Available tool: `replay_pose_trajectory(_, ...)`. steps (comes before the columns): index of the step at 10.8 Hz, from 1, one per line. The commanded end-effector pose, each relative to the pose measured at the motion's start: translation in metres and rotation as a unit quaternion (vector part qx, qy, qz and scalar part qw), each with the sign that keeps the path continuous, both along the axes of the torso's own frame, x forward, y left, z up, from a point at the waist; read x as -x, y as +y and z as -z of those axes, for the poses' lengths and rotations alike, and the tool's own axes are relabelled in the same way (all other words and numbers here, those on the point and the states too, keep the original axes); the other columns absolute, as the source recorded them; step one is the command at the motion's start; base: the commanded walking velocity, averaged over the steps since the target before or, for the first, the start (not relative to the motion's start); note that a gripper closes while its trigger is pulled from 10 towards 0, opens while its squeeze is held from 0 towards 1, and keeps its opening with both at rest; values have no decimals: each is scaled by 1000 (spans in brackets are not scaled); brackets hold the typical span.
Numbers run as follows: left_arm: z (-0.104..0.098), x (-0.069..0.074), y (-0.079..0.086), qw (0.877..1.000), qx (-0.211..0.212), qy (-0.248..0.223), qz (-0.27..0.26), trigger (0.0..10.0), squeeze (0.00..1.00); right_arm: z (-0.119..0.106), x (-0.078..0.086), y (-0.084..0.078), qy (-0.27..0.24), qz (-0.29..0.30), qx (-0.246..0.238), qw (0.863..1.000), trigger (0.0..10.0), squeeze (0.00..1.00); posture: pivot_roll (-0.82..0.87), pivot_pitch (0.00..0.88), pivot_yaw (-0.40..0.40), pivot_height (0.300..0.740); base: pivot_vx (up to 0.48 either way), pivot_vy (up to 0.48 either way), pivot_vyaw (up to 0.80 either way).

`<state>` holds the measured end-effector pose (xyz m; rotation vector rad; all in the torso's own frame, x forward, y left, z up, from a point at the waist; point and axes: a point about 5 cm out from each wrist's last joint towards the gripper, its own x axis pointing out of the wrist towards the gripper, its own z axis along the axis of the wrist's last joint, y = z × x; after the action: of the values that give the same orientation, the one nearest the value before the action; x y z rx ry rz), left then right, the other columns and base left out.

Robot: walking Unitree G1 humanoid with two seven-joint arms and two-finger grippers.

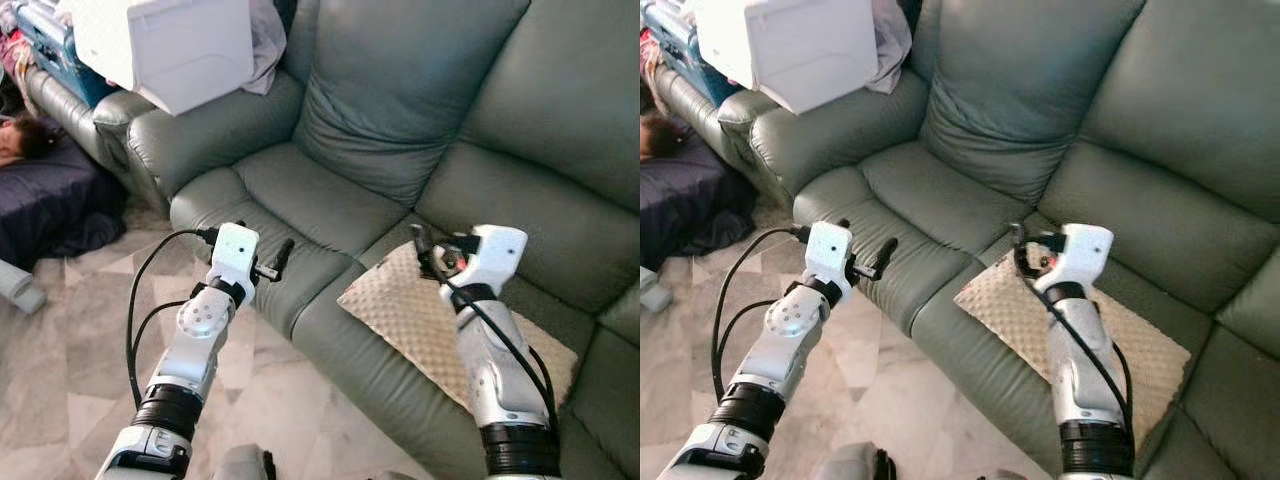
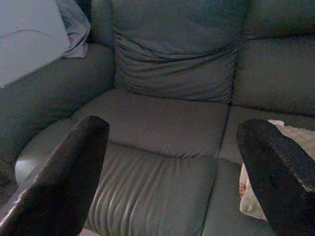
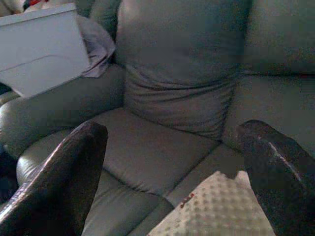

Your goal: Move the pillow to the sofa

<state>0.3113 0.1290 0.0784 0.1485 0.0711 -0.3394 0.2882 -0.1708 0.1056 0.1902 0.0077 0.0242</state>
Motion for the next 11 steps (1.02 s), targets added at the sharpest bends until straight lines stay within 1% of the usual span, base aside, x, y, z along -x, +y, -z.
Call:
replay_pose_trajectory(1,-7,-6,-2,1000,-6,-12,5,10000,0,5,2,-1,12,0,-4,1000,10000,0,-97,0,6,740,0,0,-800)
replay_pose_trajectory(4,-8,-6,-3,1000,-1,-13,8,10000,0,5,2,0,15,-2,-1,1000,10000,0,-92,0,4,740,0,0,-800)
replay_pose_trajectory(7,-11,-9,2,1000,7,-15,8,10000,0,6,2,1,16,-4,0,1000,10000,0,-88,0,3,740,0,0,-800)
replay_pose_trajectory(9,-11,-9,1,1000,11,-14,11,10000,0,7,3,1,18,-4,0,1000,10000,0,-90,0,4,740,0,0,-800)
replay_pose_trajectory(11,-10,-7,-2,1000,4,-15,13,10000,0,8,2,1,23,-4,5,1000,10000,0,-89,0,5,740,0,313,-794)
